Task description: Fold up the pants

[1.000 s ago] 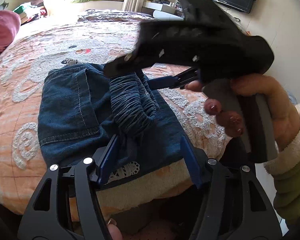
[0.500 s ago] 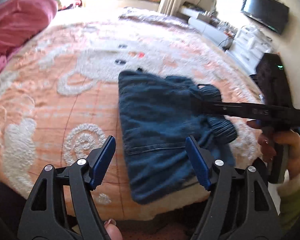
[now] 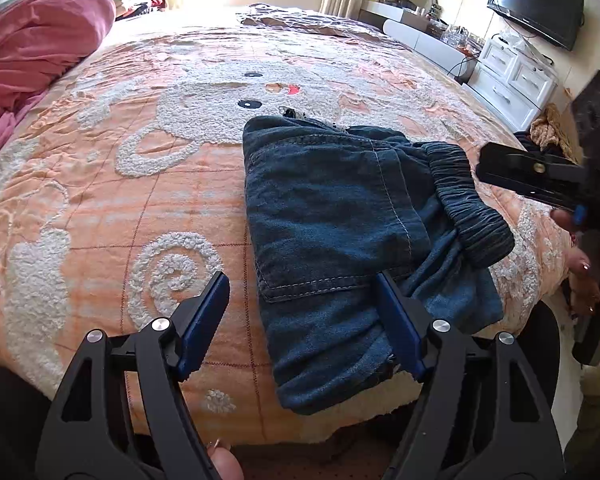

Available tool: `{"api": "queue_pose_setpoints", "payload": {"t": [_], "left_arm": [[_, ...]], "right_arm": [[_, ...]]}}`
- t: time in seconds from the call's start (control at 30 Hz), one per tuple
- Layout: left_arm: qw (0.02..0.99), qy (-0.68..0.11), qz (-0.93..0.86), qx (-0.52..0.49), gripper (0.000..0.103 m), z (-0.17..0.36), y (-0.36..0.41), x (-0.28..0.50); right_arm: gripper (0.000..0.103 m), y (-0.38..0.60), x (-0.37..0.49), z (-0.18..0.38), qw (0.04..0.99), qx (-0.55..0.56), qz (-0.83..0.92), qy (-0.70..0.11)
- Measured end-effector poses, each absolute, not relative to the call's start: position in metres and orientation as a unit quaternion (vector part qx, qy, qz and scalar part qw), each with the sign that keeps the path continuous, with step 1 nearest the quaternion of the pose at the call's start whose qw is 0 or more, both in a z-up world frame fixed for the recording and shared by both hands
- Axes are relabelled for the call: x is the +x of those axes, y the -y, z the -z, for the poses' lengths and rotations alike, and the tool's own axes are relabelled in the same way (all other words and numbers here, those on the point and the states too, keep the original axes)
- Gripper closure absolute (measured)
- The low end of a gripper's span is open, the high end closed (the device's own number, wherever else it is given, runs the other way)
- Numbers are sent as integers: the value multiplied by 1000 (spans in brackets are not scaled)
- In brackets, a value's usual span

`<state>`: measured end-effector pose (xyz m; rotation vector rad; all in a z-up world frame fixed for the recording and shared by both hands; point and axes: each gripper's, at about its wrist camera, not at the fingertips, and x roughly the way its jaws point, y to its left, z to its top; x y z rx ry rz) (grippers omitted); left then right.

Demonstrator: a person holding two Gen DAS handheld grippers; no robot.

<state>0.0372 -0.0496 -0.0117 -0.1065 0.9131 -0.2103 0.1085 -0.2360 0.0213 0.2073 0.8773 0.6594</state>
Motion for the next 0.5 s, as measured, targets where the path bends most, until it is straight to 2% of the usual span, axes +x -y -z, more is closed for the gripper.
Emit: {"api": "queue_pose_setpoints", "payload": {"t": [0.13, 0.37, 0.4, 0.43, 0.5], "left_arm": [[893, -436, 99, -43, 36, 9, 51, 34], [894, -435, 96, -46, 36, 7, 48, 31], [894, -435, 95, -45, 35, 7, 47, 30], [894, -435, 94, -46, 35, 7, 46, 30], [895, -435, 92, -46, 35, 6, 44, 28]], "right_arm": [[35, 229, 84, -32, 858, 56, -322, -396], [36, 217, 79, -6, 846, 33, -303, -438], [53, 214, 79, -2, 840, 36, -307, -446], [64, 210, 77, 4, 829, 46, -322, -455], [64, 206, 72, 4, 834, 43, -319, -448]]}}
